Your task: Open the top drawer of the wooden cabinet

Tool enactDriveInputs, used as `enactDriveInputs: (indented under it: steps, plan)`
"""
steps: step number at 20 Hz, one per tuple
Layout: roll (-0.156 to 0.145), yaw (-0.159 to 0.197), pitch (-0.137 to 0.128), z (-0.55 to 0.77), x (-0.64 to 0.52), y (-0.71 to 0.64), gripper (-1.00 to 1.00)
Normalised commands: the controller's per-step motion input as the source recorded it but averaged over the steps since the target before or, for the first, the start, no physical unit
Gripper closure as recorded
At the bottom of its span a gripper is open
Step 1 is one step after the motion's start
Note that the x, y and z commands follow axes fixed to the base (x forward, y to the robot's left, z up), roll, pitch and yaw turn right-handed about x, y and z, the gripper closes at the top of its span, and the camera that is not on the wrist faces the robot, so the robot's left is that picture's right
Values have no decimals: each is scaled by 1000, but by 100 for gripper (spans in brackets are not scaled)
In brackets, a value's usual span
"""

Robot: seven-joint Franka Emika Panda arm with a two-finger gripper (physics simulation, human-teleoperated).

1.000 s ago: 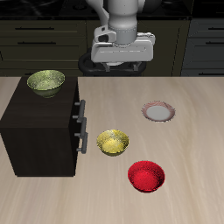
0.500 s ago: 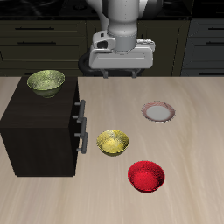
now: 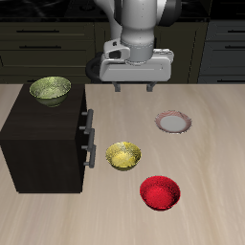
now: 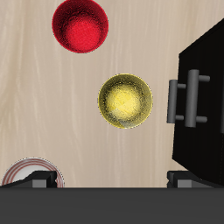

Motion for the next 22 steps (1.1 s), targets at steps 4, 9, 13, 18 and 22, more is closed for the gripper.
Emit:
enactDriveInputs:
  steps: [4,9,13,18,22]
  plan:
    - [3,14,6,20,138,71,-100]
    - [-12,1,11,-12,197,-18,-100]
    - [15,-2,19,-93,172,52,-100]
    - [6,-8,4,-41,215,97,-100]
    - [-5,9,3,-11,235,134,-100]
